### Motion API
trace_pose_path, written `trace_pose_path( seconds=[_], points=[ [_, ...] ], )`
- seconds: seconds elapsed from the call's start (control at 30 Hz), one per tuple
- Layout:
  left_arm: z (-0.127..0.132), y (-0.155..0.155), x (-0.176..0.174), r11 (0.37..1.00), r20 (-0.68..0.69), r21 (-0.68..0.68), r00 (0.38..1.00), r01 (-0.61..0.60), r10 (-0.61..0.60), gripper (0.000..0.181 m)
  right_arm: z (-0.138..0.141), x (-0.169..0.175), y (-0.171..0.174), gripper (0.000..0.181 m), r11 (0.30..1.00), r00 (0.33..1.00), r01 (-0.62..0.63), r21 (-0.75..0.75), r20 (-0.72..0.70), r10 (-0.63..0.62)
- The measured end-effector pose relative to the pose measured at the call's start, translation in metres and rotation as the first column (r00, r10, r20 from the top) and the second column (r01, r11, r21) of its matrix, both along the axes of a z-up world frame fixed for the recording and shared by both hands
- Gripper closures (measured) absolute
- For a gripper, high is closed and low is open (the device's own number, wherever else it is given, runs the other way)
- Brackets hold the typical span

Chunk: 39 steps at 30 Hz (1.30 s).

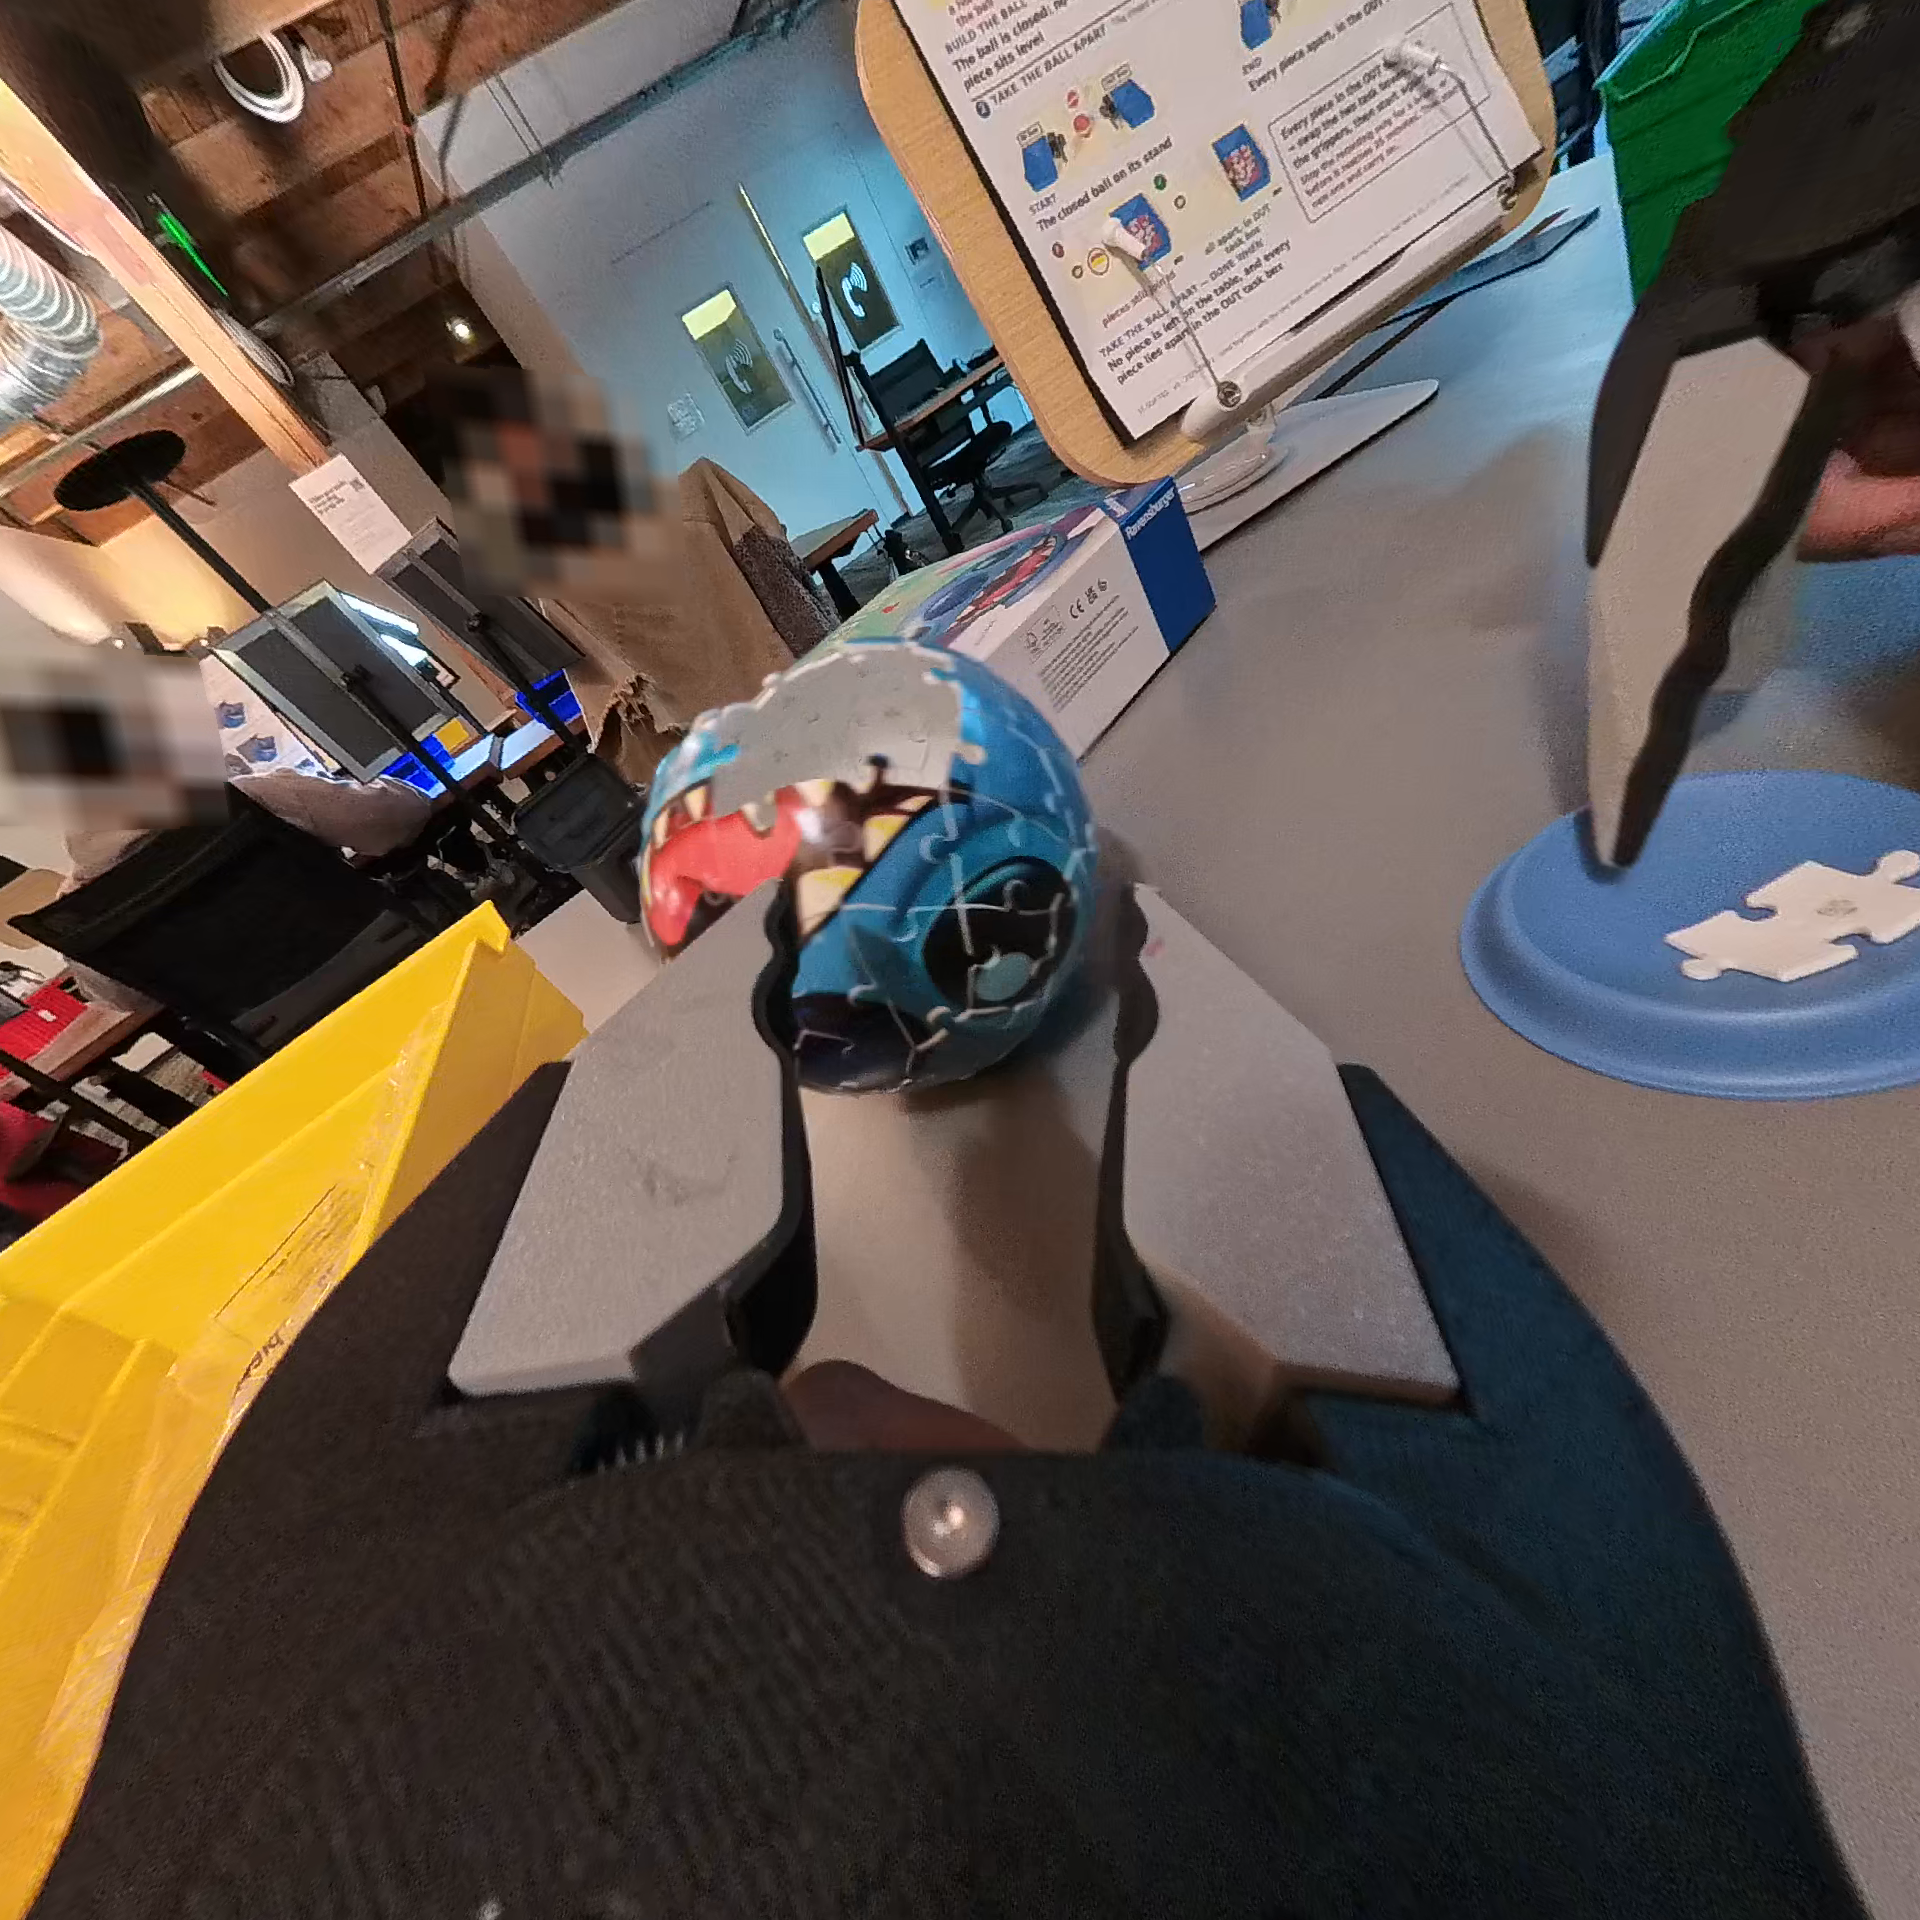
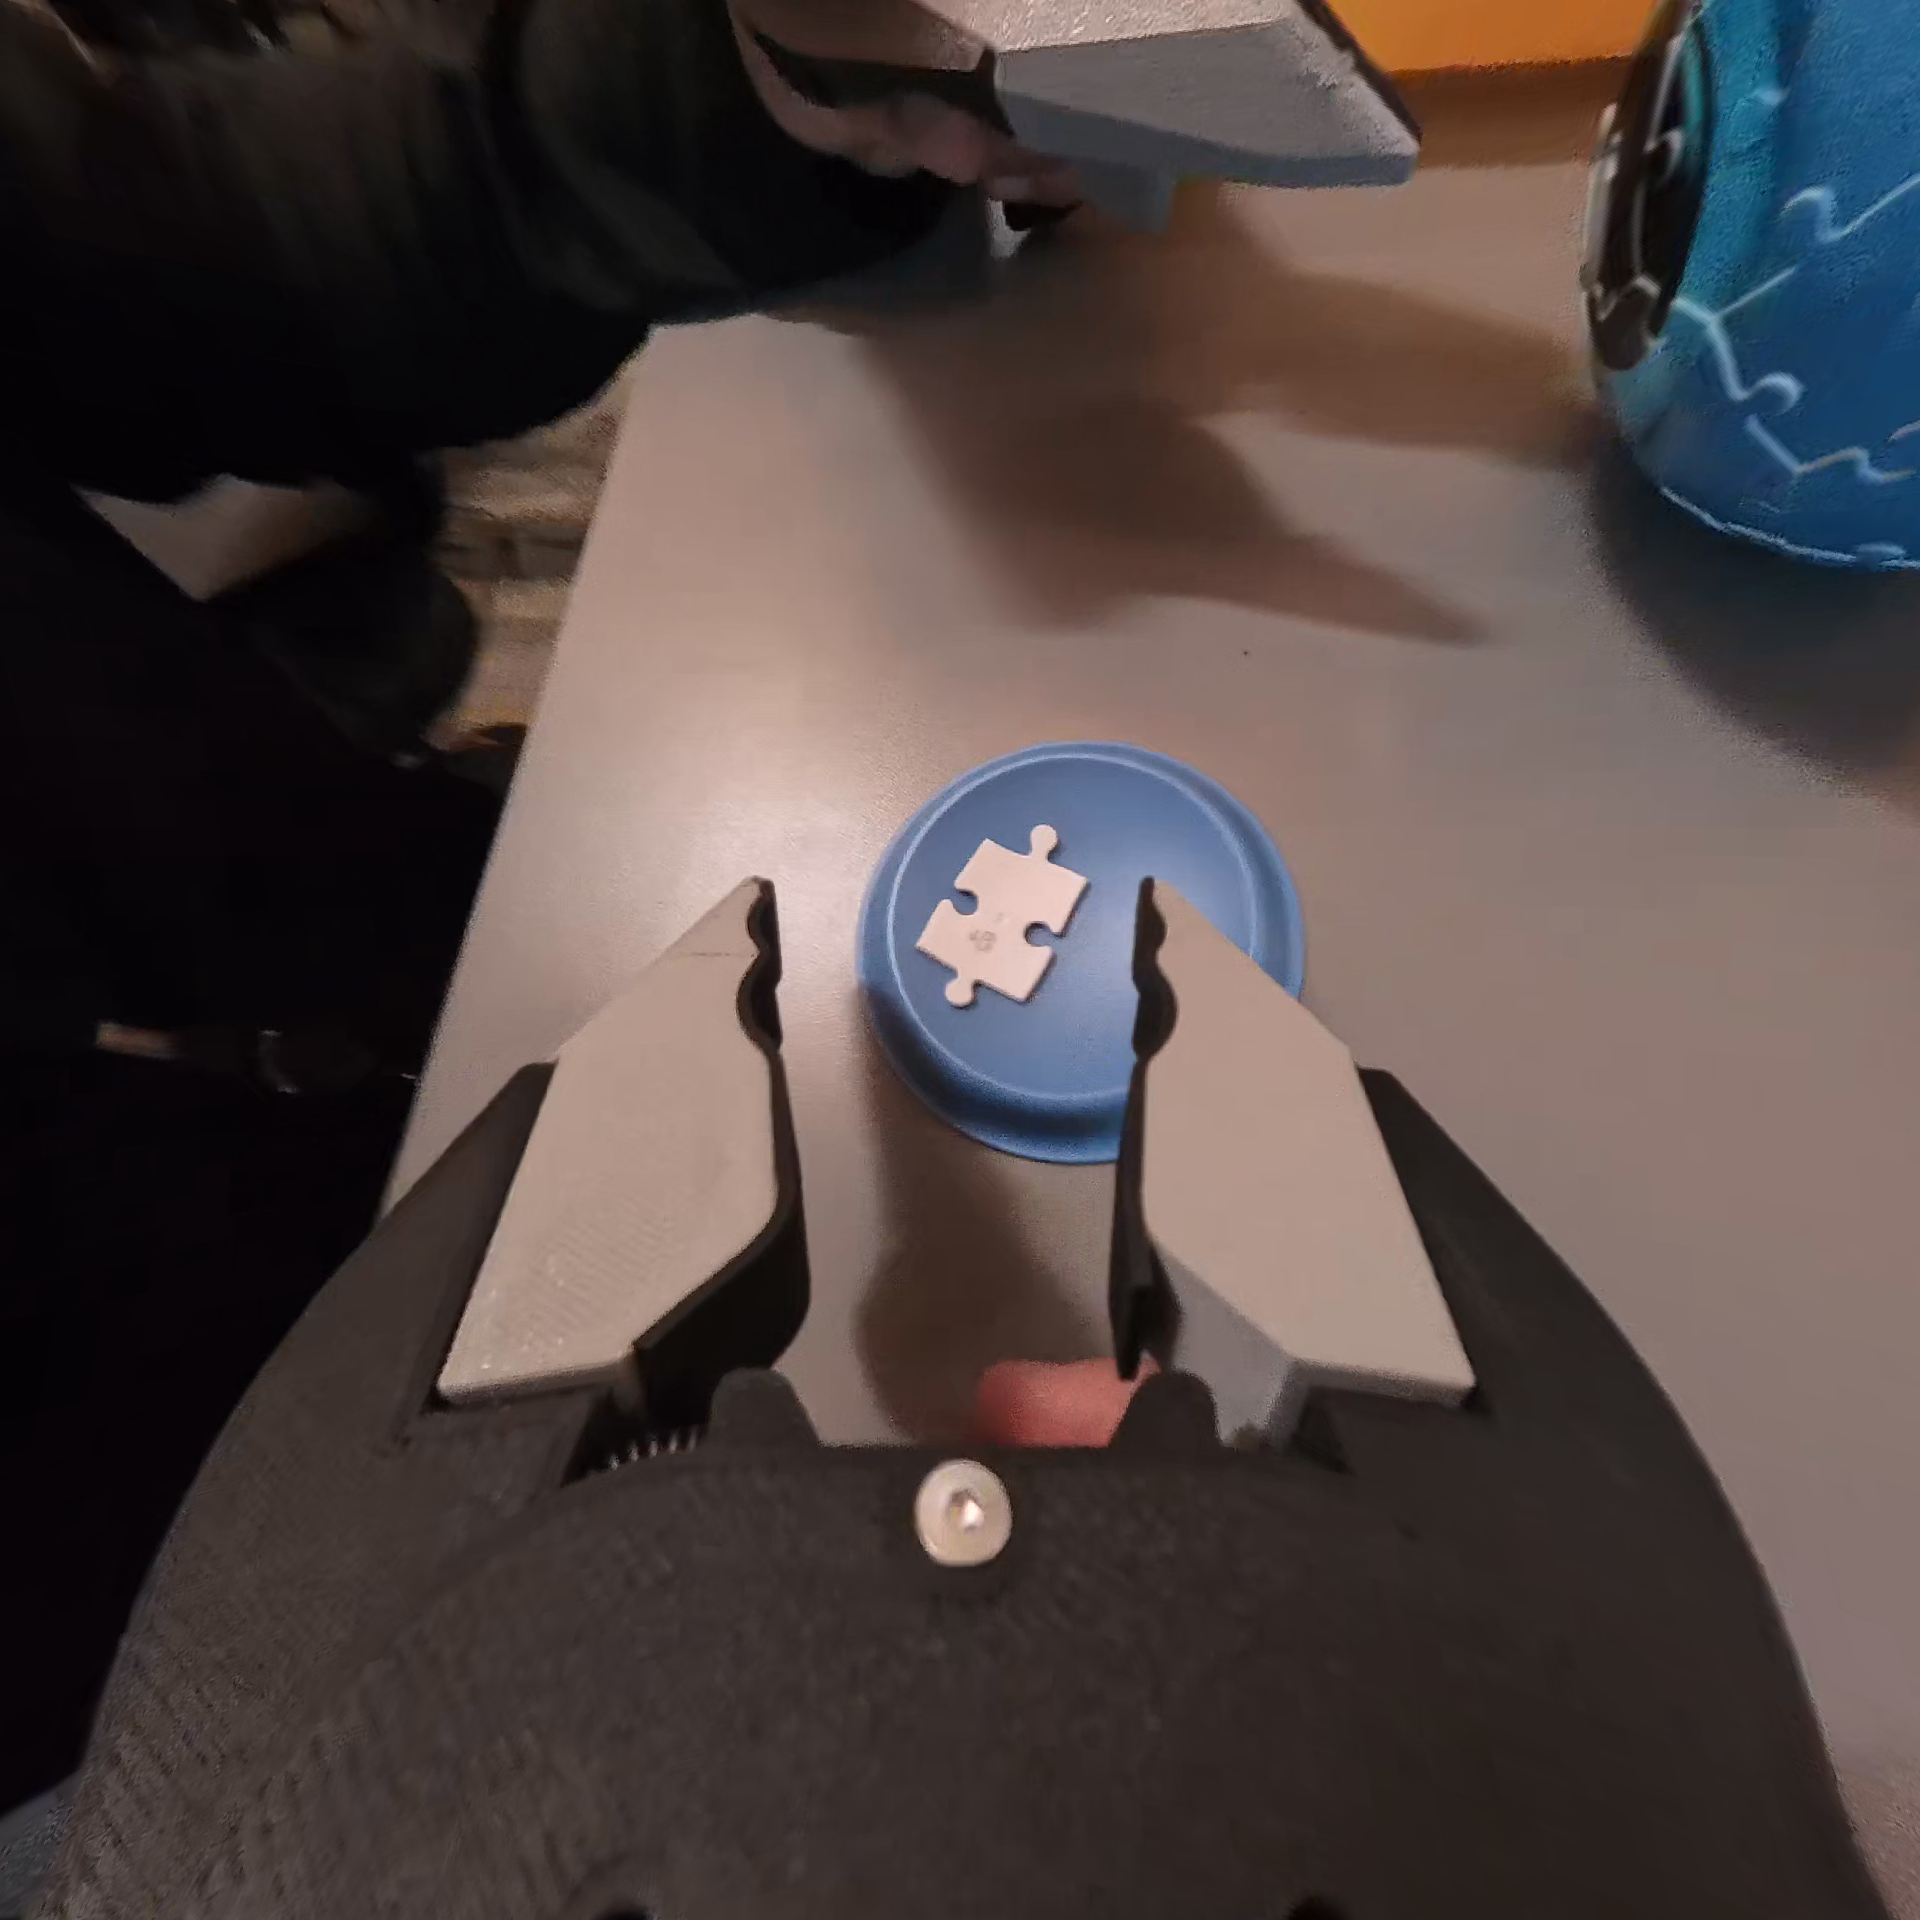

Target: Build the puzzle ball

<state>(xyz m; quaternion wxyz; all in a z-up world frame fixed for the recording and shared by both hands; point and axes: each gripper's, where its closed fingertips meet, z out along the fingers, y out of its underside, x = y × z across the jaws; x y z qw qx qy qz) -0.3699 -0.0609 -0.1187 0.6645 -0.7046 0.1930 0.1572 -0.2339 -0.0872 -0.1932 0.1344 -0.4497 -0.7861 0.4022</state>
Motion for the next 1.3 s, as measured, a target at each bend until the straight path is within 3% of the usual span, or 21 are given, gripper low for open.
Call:
trace_pose_path(
  seconds=[0.13, 0.23, 0.57, 0.67, 0.77, 0.9, 1.13, 1.23, 1.3],
  points=[
    [0.0, 0.0, 0.0, 1.0, 0.001, -0.001, 1.0, -0.002, 0.002, 0.122, -0.015, 0.002, -0.008, 0.117, 0.989, 0.999, -0.034, 0.142, 0.004, 0.033],
    [0.0, 0.0, -0.001, 1.0, -0.001, -0.001, 1.0, -0.005, 0.005, 0.122, -0.017, -0.002, -0.004, 0.139, 0.965, 0.999, -0.012, 0.26, -0.029, 0.02],
    [0.0, 0.0, -0.002, 1.0, 0.002, 0.0, 1.0, -0.01, 0.01, 0.123, -0.012, 0.003, -0.006, 0.165, 0.941, 0.997, -0.019, 0.339, -0.067, 0.044],
    [0.0, 0.0, -0.003, 1.0, -0.001, 0.001, 1.0, -0.012, 0.012, 0.122, 0.0, 0.003, -0.004, 0.181, 0.947, 0.993, -0.007, 0.321, -0.108, 0.044],
    [-0.001, 0.0, -0.002, 1.0, -0.004, -0.001, 1.0, -0.009, 0.009, 0.123, 0.013, 0.005, 0.008, 0.181, 0.942, 0.988, 0.037, 0.334, -0.153, 0.015],
    [-0.001, -0.001, -0.001, 1.0, -0.01, 0.001, 1.0, -0.007, 0.007, 0.123, 0.019, 0.01, 0.054, 0.181, 0.886, 0.977, 0.161, 0.434, -0.198, -0.081],
    [-0.002, -0.002, 0.004, 1.0, -0.031, -0.002, 0.999, 0.011, -0.011, 0.123, 0.009, 0.033, 0.18, 0.181, 0.686, 0.907, 0.418, 0.595, -0.236, -0.348],
    [-0.002, -0.002, 0.004, 1.0, -0.033, 0.002, 0.999, 0.012, -0.012, 0.124, 0.0, 0.041, 0.212, 0.181, 0.607, 0.881, 0.458, 0.649, -0.243, -0.406],
    [-0.002, -0.003, 0.004, 1.0, -0.034, 0.002, 0.999, 0.013, -0.013, 0.124, -0.006, 0.044, 0.22, 0.181, 0.589, 0.881, 0.452, 0.67, -0.233, -0.411]
  ],
)
